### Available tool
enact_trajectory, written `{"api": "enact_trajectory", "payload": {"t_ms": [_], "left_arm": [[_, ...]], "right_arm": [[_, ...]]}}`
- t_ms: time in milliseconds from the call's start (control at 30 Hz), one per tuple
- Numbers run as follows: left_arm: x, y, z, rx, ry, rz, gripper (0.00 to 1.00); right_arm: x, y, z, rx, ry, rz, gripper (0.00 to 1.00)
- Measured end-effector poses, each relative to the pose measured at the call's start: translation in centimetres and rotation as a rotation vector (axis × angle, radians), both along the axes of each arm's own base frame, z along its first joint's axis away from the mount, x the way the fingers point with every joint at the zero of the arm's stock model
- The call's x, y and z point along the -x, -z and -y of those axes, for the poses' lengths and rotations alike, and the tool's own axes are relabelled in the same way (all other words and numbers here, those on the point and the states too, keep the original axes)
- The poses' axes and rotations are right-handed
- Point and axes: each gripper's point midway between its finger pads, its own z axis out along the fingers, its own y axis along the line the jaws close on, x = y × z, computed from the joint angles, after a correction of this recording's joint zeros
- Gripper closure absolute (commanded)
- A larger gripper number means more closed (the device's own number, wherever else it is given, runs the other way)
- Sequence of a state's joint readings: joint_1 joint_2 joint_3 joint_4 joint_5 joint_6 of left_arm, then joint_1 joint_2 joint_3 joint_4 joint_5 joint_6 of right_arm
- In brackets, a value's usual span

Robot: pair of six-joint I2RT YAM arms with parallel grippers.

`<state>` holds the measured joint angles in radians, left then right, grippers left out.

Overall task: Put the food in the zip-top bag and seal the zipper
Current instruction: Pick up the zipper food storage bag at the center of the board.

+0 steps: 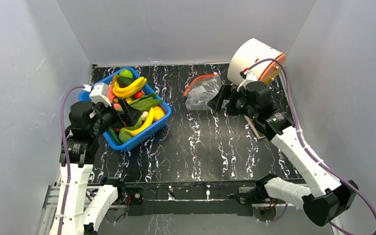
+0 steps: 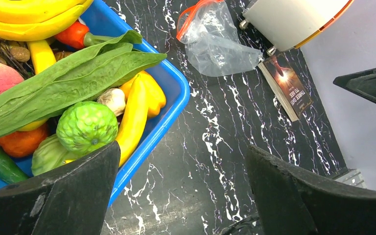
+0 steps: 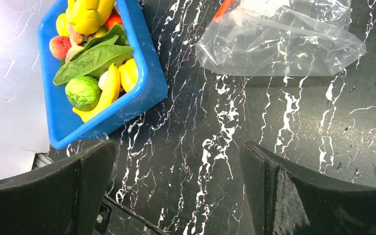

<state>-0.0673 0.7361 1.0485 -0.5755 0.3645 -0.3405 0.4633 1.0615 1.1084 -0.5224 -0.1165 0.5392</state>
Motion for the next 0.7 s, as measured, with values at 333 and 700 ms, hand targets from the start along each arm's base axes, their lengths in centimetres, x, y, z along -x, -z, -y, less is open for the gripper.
{"api": "enact_trajectory", "payload": {"t_ms": [333, 700], "left_arm": [[-0.5, 0.0, 0.4, 0.01, 0.02, 0.009, 0.01], [-0.7, 3.7, 1.5, 0.043, 0.079, -0.043, 0.02]], "right_arm": [[-0.3, 0.6, 1.8, 0.032, 0.099, 0.01, 0.02], [-1.2, 4.0, 4.3, 0.085, 0.259, -0.022, 0.07]]}}
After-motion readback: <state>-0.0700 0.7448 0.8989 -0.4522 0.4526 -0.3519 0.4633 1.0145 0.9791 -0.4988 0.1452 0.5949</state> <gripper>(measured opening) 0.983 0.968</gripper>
